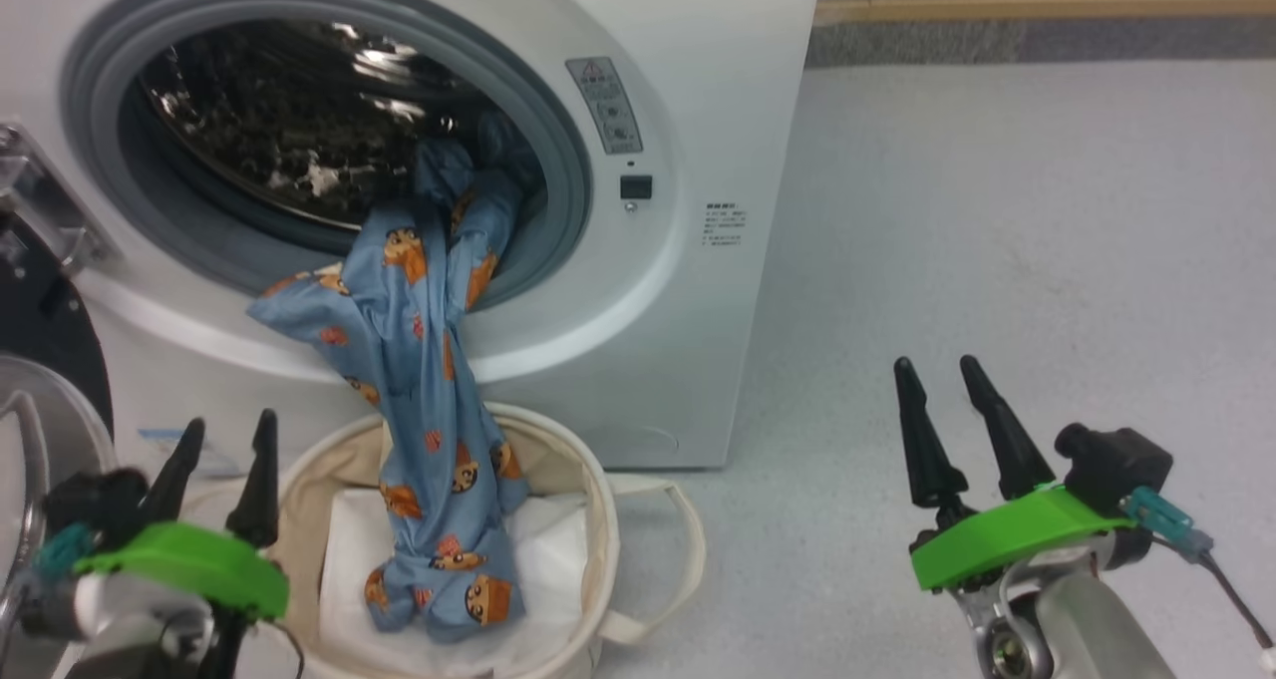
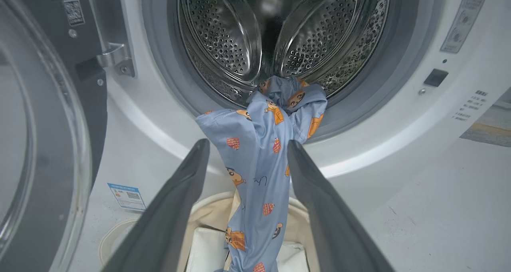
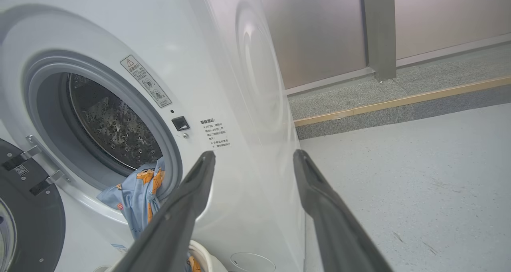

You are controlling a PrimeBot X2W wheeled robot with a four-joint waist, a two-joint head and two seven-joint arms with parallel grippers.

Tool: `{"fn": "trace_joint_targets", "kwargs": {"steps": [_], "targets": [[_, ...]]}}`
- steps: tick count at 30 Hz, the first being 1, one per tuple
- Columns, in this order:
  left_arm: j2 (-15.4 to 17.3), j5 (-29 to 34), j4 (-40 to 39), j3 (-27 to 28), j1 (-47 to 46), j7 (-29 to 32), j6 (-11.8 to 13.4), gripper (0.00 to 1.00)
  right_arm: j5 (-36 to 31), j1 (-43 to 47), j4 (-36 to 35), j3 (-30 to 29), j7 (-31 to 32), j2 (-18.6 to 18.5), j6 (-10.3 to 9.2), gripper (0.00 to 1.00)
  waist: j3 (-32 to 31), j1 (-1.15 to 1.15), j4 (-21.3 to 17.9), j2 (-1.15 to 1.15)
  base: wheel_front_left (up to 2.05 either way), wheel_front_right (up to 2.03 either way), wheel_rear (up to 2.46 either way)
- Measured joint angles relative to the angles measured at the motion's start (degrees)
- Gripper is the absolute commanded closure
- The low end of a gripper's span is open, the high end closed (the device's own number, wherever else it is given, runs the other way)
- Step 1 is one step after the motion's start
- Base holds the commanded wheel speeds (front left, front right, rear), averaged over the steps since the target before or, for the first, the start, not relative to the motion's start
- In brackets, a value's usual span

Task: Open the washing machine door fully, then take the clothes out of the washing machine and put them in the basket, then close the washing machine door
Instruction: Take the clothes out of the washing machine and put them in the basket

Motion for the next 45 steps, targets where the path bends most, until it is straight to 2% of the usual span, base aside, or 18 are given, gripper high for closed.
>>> {"fn": "trace_joint_targets", "kwargs": {"steps": [7,17,32,45], "targets": [[1.12,0.35,-12.96,6.39,11.75,-0.01,2.80,0.00,0.48,0.69,0.49,1.51,0.00,0.21,0.00,0.00,-2.21,0.00,-1.10,0.00,0.00,0.00,0.00],[1.31,0.74,-22.49,6.82,16.33,0.11,5.01,0.00,0.48,0.91,0.49,1.81,0.00,0.34,0.00,0.00,-1.53,0.00,-1.34,0.00,0.00,0.00,0.00],[1.87,0.04,-25.15,6.91,17.97,1.57,6.48,0.00,0.48,0.91,0.47,1.79,0.00,0.46,0.00,0.00,-1.68,0.00,-2.32,-0.01,0.00,0.00,0.00],[1.89,-0.01,-25.06,6.32,18.97,1.59,6.45,0.00,0.48,0.91,0.51,1.83,0.00,0.52,0.00,0.00,-2.25,0.00,-2.10,-0.01,0.00,0.00,0.00]]}}
